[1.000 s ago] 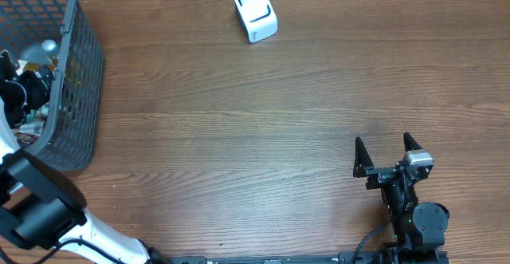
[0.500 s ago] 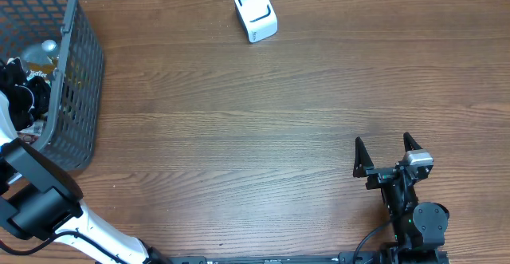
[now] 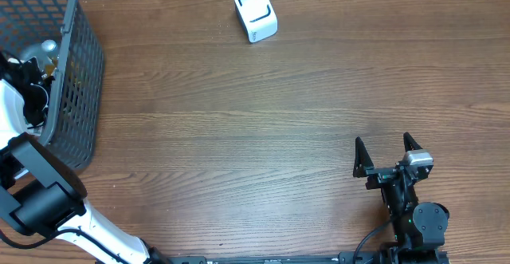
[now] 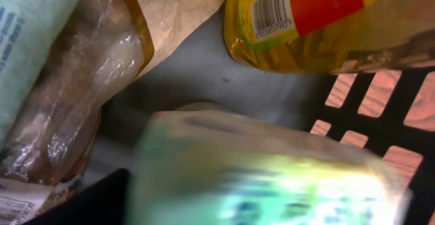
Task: Scan the item barcode
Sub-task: 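Reach into the basket and grasp the green-lidded jar with the left gripper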
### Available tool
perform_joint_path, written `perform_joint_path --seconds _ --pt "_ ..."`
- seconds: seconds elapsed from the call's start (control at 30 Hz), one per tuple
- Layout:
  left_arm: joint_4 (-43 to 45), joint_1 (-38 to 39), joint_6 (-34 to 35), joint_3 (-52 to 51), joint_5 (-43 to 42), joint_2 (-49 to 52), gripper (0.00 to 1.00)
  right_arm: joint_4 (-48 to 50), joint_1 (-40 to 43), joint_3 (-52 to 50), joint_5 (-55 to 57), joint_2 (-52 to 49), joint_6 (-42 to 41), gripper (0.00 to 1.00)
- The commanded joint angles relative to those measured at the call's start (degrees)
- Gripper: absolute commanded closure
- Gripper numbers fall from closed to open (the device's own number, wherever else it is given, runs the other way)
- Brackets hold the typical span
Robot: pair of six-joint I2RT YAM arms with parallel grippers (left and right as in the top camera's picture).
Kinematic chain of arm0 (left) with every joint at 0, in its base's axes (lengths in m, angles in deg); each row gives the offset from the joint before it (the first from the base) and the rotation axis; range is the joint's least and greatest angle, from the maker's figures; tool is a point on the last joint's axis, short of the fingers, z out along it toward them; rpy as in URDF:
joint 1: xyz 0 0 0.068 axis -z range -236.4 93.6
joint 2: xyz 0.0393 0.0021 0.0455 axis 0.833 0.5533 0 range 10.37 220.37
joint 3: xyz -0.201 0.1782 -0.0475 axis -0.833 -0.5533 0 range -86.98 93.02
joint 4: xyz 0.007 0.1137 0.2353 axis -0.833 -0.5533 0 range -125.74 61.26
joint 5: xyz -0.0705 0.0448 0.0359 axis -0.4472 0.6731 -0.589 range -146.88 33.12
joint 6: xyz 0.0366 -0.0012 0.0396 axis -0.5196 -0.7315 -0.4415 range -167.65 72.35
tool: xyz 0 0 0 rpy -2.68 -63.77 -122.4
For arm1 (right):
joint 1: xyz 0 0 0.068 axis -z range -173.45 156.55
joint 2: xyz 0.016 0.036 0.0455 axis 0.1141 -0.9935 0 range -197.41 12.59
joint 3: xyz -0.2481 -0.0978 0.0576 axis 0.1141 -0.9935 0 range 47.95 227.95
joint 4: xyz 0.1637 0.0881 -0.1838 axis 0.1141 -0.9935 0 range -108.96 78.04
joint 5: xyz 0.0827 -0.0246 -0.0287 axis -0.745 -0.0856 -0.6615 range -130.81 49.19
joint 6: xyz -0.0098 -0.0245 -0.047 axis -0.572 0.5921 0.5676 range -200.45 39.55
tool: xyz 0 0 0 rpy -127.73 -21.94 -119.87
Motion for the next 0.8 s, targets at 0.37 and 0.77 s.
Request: perform_joint_path --seconds 0.37,0.77 --pt "-6.0 0.0 2.7 5.7 6.2 -1.6 0.5 0.1 0.3 -0.6 0.1 0.5 0.3 0.0" --pt "-16.0 0.2 12.9 30.9 9.8 -11.4 0.62 0.1 0.3 -0.6 0.1 0.5 0.3 0.0"
